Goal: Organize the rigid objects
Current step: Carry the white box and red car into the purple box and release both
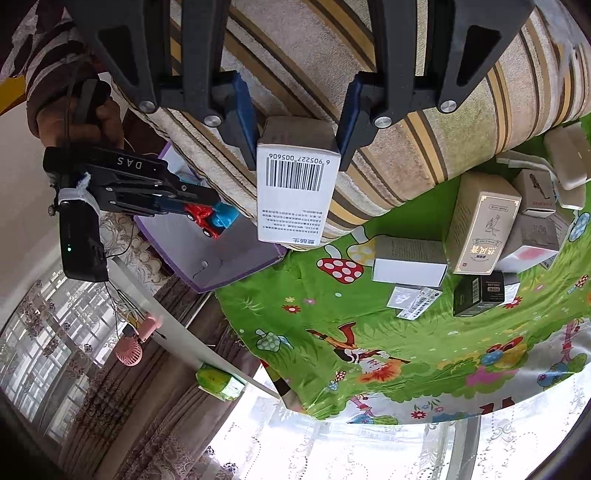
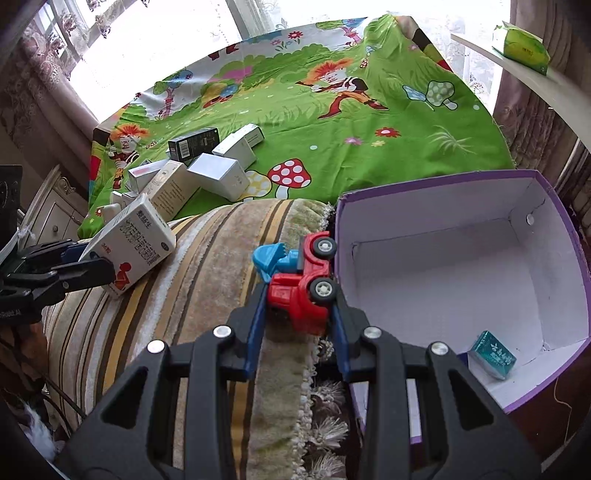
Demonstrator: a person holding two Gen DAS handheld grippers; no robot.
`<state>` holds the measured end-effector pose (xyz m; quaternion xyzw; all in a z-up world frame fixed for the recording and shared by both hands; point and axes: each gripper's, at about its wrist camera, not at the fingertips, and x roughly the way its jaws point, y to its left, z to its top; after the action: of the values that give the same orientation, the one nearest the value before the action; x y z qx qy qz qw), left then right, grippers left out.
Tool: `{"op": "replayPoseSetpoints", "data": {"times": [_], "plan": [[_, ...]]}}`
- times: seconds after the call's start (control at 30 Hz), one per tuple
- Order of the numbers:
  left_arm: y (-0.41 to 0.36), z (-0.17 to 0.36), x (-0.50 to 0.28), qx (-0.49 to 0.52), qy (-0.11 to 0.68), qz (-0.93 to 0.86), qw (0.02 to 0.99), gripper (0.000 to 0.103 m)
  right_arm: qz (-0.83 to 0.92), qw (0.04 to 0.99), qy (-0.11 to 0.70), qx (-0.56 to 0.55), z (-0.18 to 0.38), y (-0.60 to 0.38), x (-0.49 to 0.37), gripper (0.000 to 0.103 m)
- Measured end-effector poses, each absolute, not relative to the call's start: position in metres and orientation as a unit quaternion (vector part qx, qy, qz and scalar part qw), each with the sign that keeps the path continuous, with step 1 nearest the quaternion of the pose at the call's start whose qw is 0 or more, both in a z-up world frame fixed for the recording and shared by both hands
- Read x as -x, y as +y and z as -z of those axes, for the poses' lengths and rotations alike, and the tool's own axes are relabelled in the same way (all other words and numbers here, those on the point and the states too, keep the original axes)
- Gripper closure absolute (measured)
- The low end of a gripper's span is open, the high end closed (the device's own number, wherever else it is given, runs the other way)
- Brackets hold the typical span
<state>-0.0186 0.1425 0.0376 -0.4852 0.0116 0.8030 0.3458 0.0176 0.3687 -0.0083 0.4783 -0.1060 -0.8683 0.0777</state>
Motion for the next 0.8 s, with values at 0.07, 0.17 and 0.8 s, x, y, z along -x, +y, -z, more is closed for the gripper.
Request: {"op": "replayPoseSetpoints", "data": {"times": [0.07,0.17,0.8], "plan": [[0.155,-0.038,0.017,0.486,0.02,-0.799,0.353,0.062,0.868,0.067,-0.115,-0.478,0.012,0.378,-0.019,0.066],[0.176,-0.038,0.014,0.488,0.036,-0.792,0.364,0.062,0.868,0.053,-0.123,-0.477,0.016,0.391,-0.022,0.066],[0.238,-0.025,0.003,0.509,0.062,-0.764,0.392,0.048,0.865,-0.002,-0.179,-0.469,0.028,0.446,-0.036,0.057]]}}
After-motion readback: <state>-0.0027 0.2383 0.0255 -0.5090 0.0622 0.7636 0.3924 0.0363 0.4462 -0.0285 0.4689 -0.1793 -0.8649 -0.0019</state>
